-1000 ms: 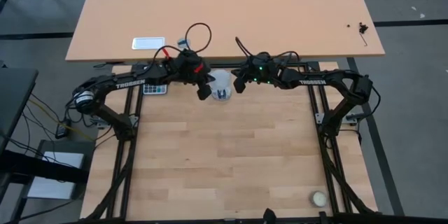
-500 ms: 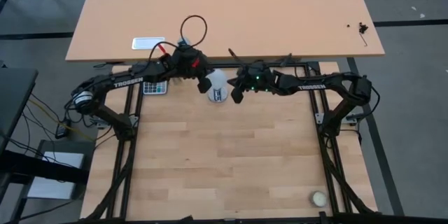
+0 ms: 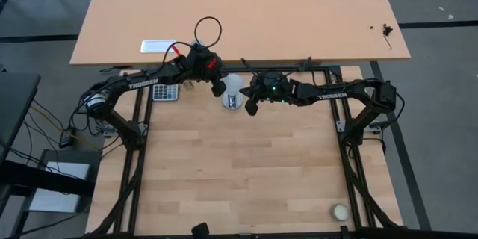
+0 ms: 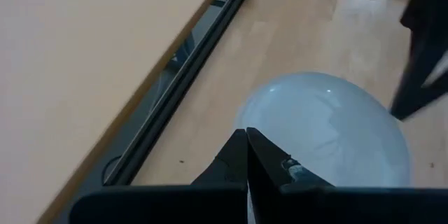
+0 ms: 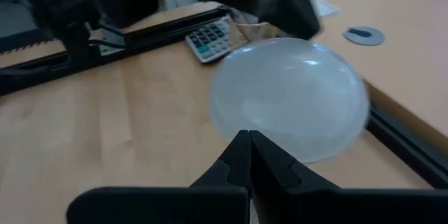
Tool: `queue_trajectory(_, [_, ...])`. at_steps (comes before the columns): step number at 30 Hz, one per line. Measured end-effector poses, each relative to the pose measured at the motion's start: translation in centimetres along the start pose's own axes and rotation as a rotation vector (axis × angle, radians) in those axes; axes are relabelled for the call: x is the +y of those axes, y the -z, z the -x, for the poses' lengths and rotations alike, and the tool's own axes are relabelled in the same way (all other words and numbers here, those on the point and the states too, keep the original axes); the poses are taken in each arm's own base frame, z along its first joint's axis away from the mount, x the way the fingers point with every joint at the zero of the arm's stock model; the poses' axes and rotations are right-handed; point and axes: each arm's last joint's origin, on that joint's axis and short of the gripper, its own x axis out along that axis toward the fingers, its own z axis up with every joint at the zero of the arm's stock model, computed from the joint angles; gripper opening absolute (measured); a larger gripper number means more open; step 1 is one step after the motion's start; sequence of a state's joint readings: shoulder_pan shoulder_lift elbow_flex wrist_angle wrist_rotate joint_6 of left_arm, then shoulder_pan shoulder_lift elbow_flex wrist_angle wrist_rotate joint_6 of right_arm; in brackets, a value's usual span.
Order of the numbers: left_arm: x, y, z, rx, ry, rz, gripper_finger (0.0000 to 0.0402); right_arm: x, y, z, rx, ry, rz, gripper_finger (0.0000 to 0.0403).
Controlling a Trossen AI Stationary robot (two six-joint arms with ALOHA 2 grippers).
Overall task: Screw lightbulb
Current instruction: Remove the white lightbulb from the silver lamp
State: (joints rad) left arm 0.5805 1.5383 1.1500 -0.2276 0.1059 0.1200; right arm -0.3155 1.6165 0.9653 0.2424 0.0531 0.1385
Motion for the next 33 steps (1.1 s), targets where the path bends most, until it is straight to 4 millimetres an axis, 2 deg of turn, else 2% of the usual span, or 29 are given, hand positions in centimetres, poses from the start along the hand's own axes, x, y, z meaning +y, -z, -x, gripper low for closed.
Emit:
queue_trajectory(9, [-0.2,0.1,0.1,0.021,0.014,0.000,0.0000,-1.9,-0.2,0.0,0.005,0.049,-0.021,0.0012])
queue_trajectory(20, [-1.5,0.3,0.1,0.058,0.050,0.001,0.0000,-3.9,-0.4,0.0,-0.004,0.120,-0.042,0.0012])
queue_trajectory(26, [-2.7,0.2,0.9,0.069,0.110,-0.015,0.0000,-5.3,-0.5,0.0,-0.015,0.149,-0.058,0.0012])
queue_trajectory(33, [-3.7,-0.2,2.1,0.041,0.120,-0.036,0.0000,-5.7,-0.7,0.2,-0.028,0.157,-0.049,0.0012])
